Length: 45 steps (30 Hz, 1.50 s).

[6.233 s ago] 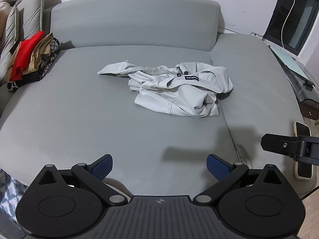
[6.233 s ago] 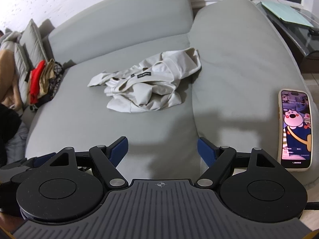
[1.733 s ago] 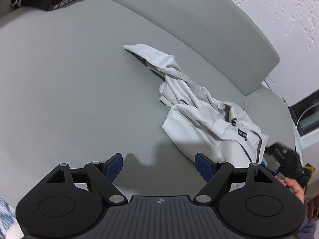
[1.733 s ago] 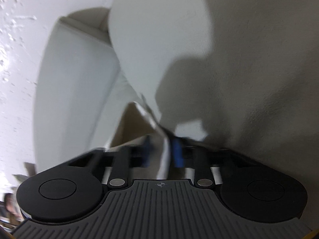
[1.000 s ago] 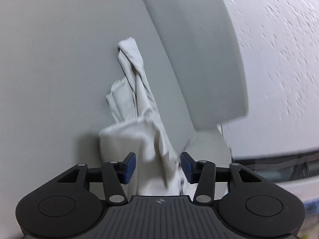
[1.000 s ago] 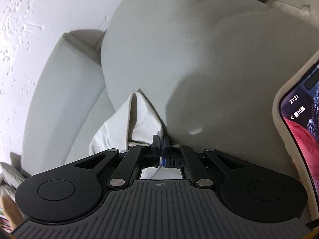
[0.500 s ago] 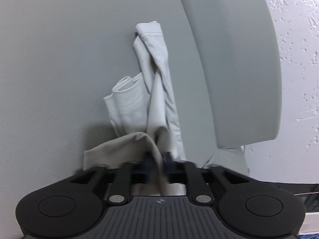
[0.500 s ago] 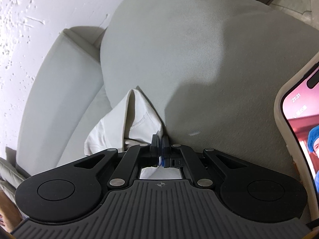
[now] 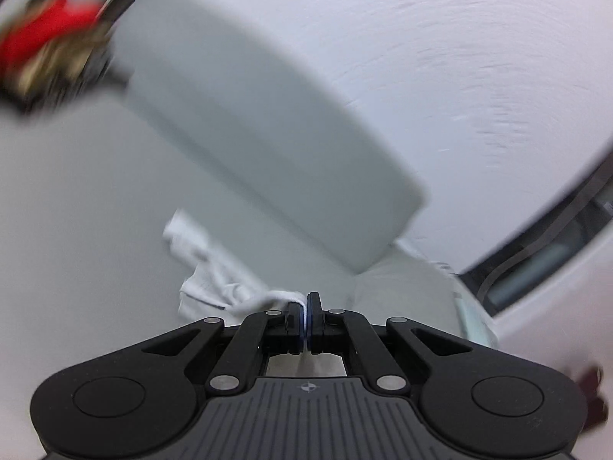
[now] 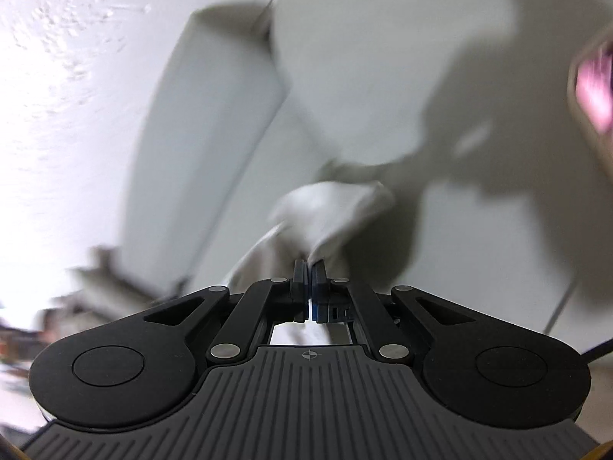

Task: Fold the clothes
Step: 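Lift the T-shirt high with both grippers and shake it out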

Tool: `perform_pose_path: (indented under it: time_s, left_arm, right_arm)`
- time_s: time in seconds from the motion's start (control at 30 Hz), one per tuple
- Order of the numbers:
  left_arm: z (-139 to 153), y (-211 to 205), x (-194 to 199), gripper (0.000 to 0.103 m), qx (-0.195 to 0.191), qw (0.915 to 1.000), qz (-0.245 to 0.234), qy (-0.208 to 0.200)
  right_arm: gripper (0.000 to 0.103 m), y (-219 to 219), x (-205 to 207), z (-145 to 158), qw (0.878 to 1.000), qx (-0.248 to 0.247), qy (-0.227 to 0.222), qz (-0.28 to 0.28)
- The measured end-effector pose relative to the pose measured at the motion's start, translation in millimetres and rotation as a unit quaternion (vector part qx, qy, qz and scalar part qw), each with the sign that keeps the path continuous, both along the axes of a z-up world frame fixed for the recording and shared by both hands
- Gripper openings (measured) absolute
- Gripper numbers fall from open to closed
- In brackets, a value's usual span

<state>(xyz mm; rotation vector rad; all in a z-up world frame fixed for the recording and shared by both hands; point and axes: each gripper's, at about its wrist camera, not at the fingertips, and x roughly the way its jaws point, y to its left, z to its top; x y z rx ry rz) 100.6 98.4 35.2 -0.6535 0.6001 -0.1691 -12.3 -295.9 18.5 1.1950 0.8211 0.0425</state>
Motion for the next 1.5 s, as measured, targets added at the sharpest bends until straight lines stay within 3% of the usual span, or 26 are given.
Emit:
perform_pose_path:
  time_s: [0.07,0.13,0.2,0.3,0.4,0.53,0.57,0.67,0.8,0.9,0.97,1.0,1.07,1.13,1.2,1.3,1.37,1.5]
  left_arm:
    - [34.8,2.7,-20.6,0.0,0.029,0.9984,-0.015,-0.046]
    - [77.6,13.4,-45.8,0.0,0.024,0.9944,-0.017,-0.102]
    - [116.8,27.3,-70.8,0.0,0.006,0.9875,-0.01,-0.157]
    - [163.9,51.7,-107.4,0.0,-0.036,0.9723,0.017,-0.23]
    - [186.0,65.2,-136.5,0.0,-0.065,0.965,0.026,-0.253]
    - [198.6,54.8,-175.1,0.0,-0.059,0.9401,0.043,-0.333]
    - [199.7,55.7,-181.9,0.0,-0.065,0.9353,0.042,-0.345]
    - [195.0,50.2,-183.4,0.0,-0.079,0.9393,0.018,-0.333]
    - [137.0,41.1,-157.7,0.0,-0.054,0.9628,0.005,-0.265]
    - [80.9,55.1,-158.6,0.0,-0.035,0.9795,0.018,-0.197]
    - [48.4,68.0,-164.0,0.0,-0.014,0.9867,0.043,-0.156]
    - [33.0,74.6,-165.7,0.0,-0.001,0.9887,0.06,-0.137]
    - [11.4,100.0,-177.6,0.0,0.005,0.9889,0.105,-0.105]
    - [5.1,125.4,-188.3,0.0,0.014,0.9836,0.155,-0.091]
    - [-3.1,146.1,-194.1,0.0,0.021,0.9769,0.198,-0.078]
    - [-4.3,163.9,-202.3,0.0,0.008,0.9721,0.226,-0.061]
    - [-5.0,162.2,-214.1,0.0,0.006,0.9707,0.235,-0.047]
    - [-20.5,165.3,-223.5,0.0,-0.015,0.9716,0.235,-0.026]
  right_arm:
    - [0.001,2.3,-14.7,26.1,0.997,0.048,-0.058,0.004]
    - [0.001,2.7,-31.3,60.8,0.988,0.081,-0.129,-0.002]
    - [0.001,-0.2,-54.8,105.9,0.976,0.058,-0.208,-0.03]
    - [0.001,-1.3,-91.6,168.7,0.948,0.011,-0.311,-0.069]
    - [0.0,9.9,-129.8,217.0,0.922,-0.049,-0.375,-0.087]
    - [0.0,21.7,-177.8,276.3,0.88,-0.123,-0.444,-0.113]
    - [0.0,23.5,-178.0,283.3,0.881,-0.136,-0.439,-0.109]
    - [0.0,29.4,-165.5,295.7,0.896,-0.169,-0.401,-0.083]
    - [0.008,49.7,-119.7,232.4,0.941,-0.156,-0.3,-0.006]
    - [0.011,78.1,-103.4,135.5,0.973,-0.128,-0.18,0.062]
    - [0.011,95.8,-93.2,70.2,0.986,-0.084,-0.101,0.099]
    - [0.011,104.7,-88.2,37.5,0.989,-0.061,-0.06,0.117]
    - [0.011,123.7,-89.1,6.7,0.989,-0.036,-0.024,0.144]
    - [0.011,142.9,-92.2,-17.4,0.986,-0.016,0.003,0.168]
    - [0.02,162.2,-95.4,-41.6,0.981,0.005,0.03,0.192]
    - [0.038,163.0,-105.4,-50.8,0.982,0.039,0.045,0.179]
    - [0.039,155.7,-116.1,-56.3,0.984,0.079,0.048,0.152]
    - [0.043,162.0,-126.7,-72.2,0.975,0.165,0.077,0.13]
